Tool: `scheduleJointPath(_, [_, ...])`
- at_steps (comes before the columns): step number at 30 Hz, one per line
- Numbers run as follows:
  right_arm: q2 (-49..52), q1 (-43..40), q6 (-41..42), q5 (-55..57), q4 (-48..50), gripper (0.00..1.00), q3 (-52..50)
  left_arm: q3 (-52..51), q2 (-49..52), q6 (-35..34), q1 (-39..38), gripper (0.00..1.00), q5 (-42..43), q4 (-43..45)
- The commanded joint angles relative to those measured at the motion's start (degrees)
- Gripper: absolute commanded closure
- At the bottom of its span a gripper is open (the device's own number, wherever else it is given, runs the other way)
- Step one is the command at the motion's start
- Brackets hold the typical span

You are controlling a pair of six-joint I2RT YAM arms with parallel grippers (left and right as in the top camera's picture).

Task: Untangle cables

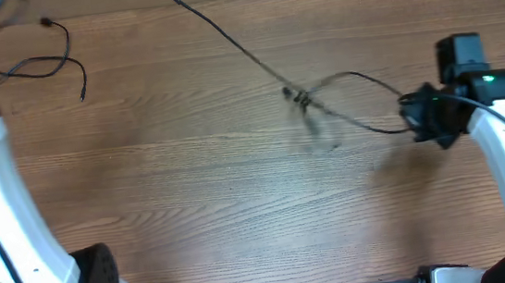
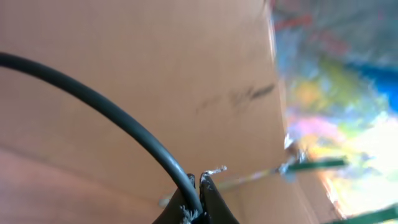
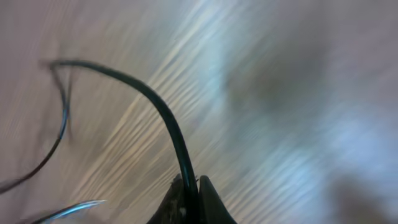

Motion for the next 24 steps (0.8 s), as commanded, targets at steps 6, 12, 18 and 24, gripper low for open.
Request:
scheduleJointPath(6, [-1.42, -15.50, -1.40, 10.58, -2.29, 0.96, 0.92, 0.72, -1.18, -5.11, 18.51, 0.96, 5.97, -8.44])
scheduleJointPath(12, [-1.42, -23.17, -3.78, 8.68, -2.84, 0.96, 0.92, 0.70, -1.16, 4.52, 25.81, 0.96, 2.21, -18.29])
scheduleJointPath(18, [-1.42, -28.09, -2.99, 3.89, -3.17, 0.96, 0.92, 0.70, -1.16, 11.85, 27.67, 0.96, -6.62, -26.88])
scheduleJointPath(24, [-1.42, -26.95, -11.10, -8.33, -1.62, 0.96, 0.90, 0.70, -1.07, 18.53, 25.24, 0.96, -6.58, -29.20])
